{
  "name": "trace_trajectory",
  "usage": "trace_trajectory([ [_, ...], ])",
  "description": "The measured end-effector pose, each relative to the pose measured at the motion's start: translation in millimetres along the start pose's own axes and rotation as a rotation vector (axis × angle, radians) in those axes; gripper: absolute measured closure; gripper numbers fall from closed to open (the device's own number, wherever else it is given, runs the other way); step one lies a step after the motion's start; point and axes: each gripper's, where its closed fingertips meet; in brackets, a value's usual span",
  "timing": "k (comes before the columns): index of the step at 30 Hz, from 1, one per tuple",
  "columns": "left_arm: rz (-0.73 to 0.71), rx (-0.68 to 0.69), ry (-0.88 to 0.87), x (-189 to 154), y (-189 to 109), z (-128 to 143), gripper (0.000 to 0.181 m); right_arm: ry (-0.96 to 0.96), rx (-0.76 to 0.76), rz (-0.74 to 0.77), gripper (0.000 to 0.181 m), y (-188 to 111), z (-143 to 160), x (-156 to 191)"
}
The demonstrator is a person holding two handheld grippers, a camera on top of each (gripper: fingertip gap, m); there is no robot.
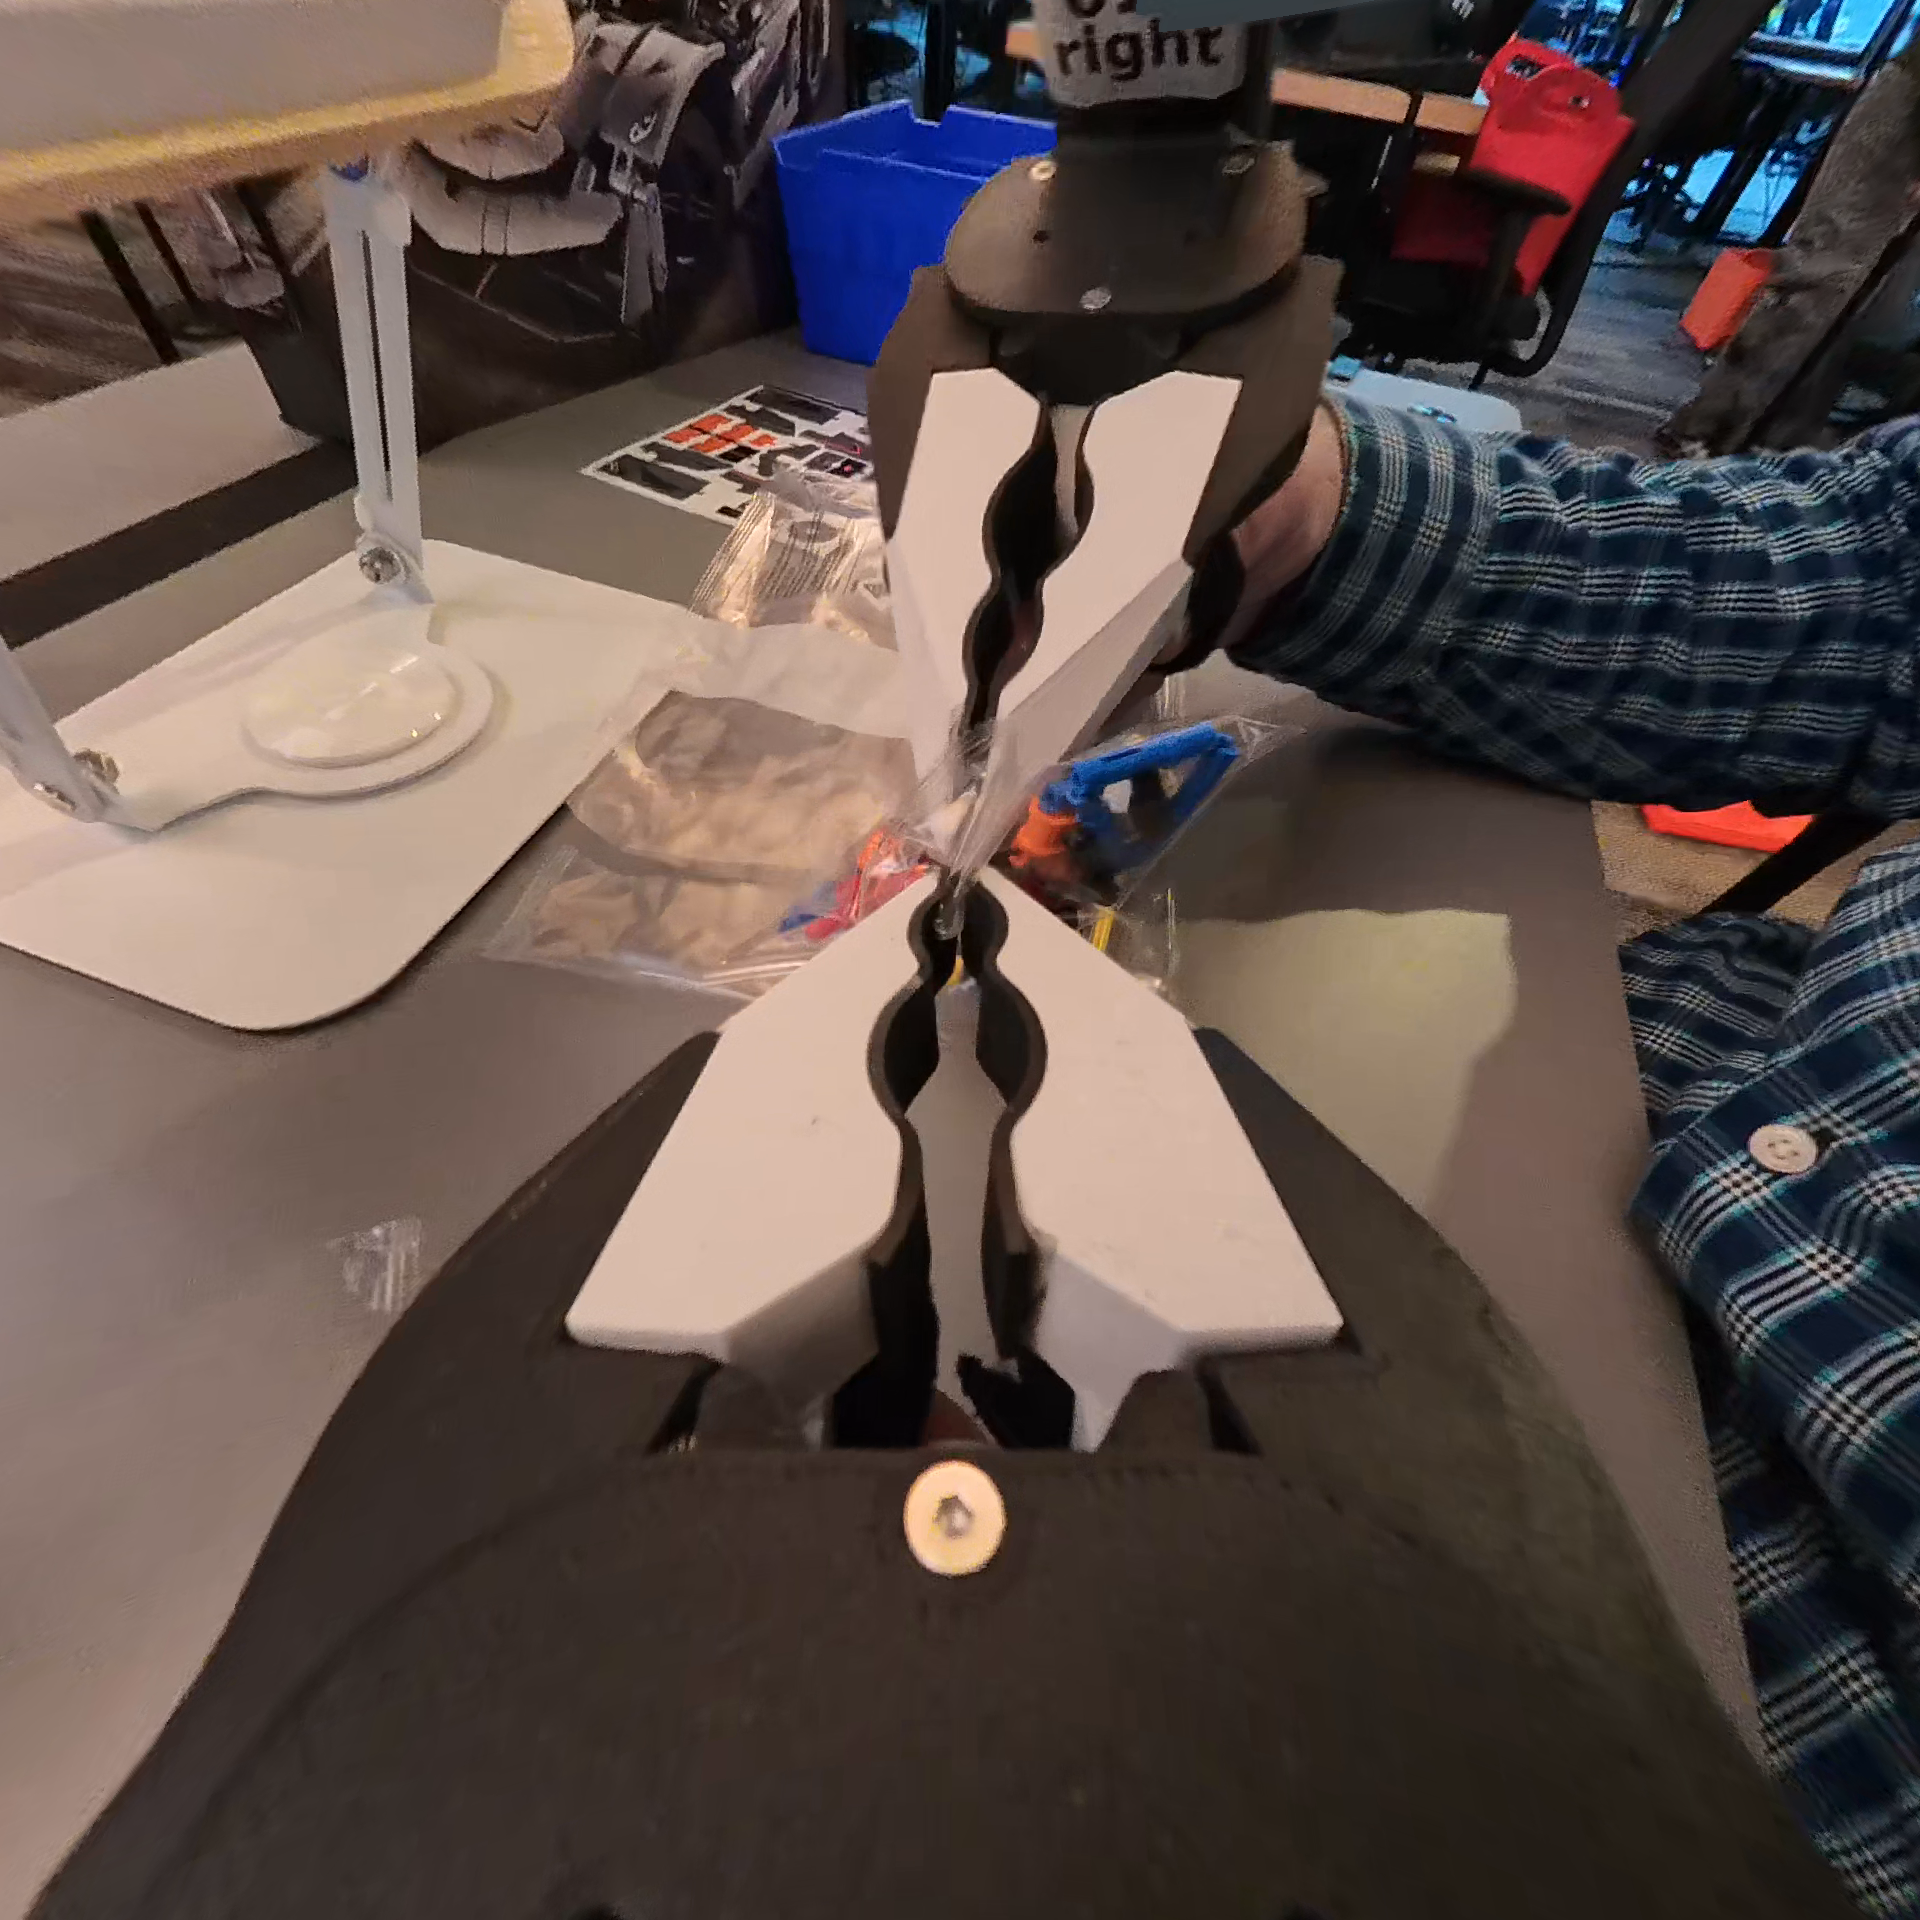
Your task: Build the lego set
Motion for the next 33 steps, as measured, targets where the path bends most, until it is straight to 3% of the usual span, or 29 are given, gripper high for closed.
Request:
trace_trajectory([
  [17, -0.023, 0.076, -0.073, 5.5, -6.0, 35.0, 0.181, -0.015, 0.081, 0.145, 0.181, 6.4, 29.3, 5.6],
  [26, -0.023, -0.028, -0.136, 2.6, -11.0, 22.1, 0.181, 0.074, -0.058, 0.155, 0.181, -7.4, 17.6, 8.1],
  [30, -0.037, -0.011, -0.093, -0.3, -8.3, 21.7, 0.181, 0.02, -0.016, 0.169, 0.181, -7.2, 18.5, 8.9],
  [33, -0.057, 0.024, -0.047, 0.6, -6.8, 20.3, 0.162, 0.0, -0.02, 0.163, 0.181, -7.4, 16.5, 10.0],
])
Point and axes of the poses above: each gripper's, where its closed fingertips meet, y out along the fingers, z out of its underside, x = y × z across the jaws, and after that the axes turned 2 degrees about -z, right-handed
